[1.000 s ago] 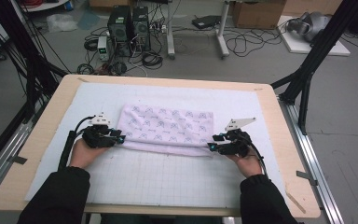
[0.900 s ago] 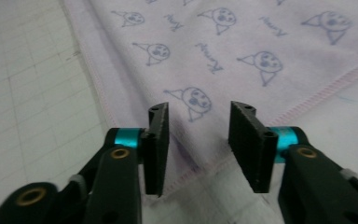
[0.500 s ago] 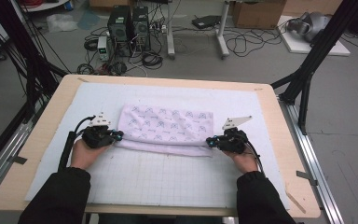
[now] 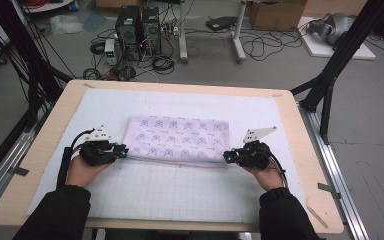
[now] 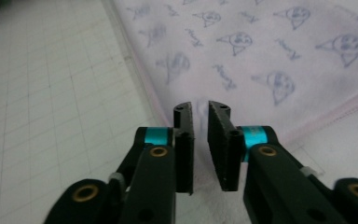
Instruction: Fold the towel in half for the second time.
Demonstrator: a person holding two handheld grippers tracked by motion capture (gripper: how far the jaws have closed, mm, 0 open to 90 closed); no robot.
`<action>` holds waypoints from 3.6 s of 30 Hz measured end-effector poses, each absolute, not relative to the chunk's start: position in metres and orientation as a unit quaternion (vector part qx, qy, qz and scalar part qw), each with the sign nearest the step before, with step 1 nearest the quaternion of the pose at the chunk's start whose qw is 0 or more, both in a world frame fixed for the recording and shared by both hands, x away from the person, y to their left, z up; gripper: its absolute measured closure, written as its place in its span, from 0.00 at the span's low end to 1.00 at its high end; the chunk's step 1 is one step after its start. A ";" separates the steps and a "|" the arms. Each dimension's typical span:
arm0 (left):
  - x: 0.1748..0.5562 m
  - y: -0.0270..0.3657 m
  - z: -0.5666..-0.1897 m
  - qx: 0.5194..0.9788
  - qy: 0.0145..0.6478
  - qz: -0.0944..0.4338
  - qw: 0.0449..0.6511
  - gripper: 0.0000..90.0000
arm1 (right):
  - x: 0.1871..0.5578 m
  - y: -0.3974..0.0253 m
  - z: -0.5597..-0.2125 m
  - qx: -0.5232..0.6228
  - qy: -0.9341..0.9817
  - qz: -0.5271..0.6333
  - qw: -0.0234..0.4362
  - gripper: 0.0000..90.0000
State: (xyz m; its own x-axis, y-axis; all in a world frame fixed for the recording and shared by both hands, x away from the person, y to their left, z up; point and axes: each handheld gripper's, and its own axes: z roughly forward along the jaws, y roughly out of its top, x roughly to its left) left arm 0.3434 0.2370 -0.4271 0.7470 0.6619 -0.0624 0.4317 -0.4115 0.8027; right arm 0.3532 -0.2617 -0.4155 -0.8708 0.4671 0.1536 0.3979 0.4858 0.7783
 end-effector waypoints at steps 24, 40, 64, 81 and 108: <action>0.346 0.227 -0.433 0.824 0.348 0.126 0.430 0.86 | 0.359 -0.245 -0.440 0.278 0.859 0.430 0.023 0.83; 0.313 0.235 -0.424 0.778 0.366 0.159 0.485 0.50 | 0.343 -0.247 -0.423 0.297 0.837 0.454 0.067 0.35; 0.291 0.229 -0.417 0.782 0.345 0.182 0.487 0.24 | 0.321 -0.262 -0.416 0.322 0.814 0.472 0.111 0.12; 0.289 0.235 -0.416 0.776 0.353 0.190 0.487 0.22 | 0.314 -0.271 -0.415 0.332 0.805 0.474 0.130 0.12; 0.261 0.253 -0.420 0.777 0.362 0.193 0.477 0.22 | 0.287 -0.289 -0.413 0.332 0.802 0.478 0.139 0.12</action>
State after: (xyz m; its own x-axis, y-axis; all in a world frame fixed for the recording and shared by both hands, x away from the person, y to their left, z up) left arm 0.2613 0.2529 -0.4197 0.6631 0.7471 -0.0460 0.3794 -0.2825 0.8810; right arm 0.2866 -0.2887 -0.4131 -0.7413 0.6646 0.0937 0.3988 0.3239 0.8579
